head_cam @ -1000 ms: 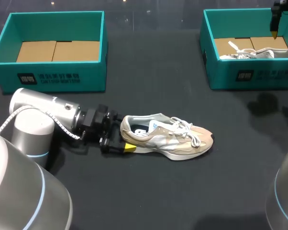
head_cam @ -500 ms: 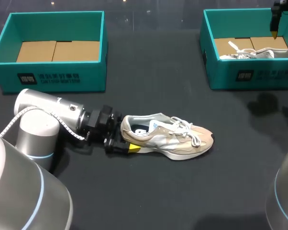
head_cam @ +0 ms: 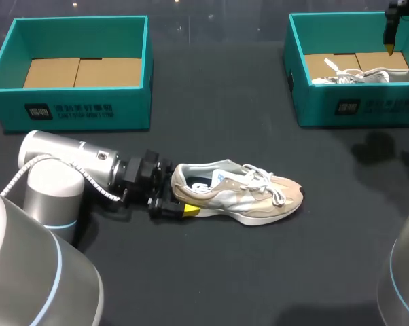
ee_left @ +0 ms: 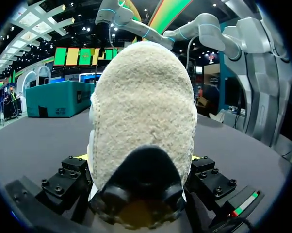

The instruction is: Take the shoe out of the shoebox, open the shoe tongue, remove and reinsert the insole, then place the shoe into the shoebox

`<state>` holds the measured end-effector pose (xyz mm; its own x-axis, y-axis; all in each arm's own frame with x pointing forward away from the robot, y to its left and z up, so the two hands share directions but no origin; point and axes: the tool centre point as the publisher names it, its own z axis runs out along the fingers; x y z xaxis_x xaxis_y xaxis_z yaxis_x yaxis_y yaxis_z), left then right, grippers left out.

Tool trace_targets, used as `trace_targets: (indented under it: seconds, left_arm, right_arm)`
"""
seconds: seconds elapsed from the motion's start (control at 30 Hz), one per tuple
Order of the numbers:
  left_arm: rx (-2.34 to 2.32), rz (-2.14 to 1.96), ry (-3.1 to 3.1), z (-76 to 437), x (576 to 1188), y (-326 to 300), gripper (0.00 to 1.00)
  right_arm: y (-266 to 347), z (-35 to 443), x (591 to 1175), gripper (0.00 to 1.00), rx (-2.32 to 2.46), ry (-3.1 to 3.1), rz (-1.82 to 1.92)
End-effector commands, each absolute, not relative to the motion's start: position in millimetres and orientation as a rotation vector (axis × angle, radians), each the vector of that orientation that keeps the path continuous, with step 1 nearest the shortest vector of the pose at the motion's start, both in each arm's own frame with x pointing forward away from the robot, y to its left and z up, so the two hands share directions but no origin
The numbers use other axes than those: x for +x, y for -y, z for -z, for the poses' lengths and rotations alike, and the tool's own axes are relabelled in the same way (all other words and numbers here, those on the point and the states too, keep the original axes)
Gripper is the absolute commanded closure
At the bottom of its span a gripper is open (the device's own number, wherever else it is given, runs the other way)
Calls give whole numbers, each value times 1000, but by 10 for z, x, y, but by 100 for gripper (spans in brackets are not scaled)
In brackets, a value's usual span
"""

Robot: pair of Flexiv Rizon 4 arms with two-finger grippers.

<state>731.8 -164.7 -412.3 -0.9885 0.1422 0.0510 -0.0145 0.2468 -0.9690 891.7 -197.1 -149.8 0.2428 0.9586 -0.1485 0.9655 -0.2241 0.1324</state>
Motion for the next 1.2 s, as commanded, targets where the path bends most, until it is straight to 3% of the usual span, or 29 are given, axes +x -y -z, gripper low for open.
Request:
trace_targets:
  seconds: [0.03,0.87,1.2]
  left_arm:
    - [-123,-1844,2381,4138,7304,1655,100]
    - [-123,-1844,2381,4138,7304,1655,100]
    - [-123,-1844,2381,4138,7304,1655,100]
  right_arm:
    - [1971,1499,8917,0,2314,-1820,52]
    - [1971,1499,8917,0,2314,-1820,52]
    - [1183,1444,8581,0,2310,-1829,164]
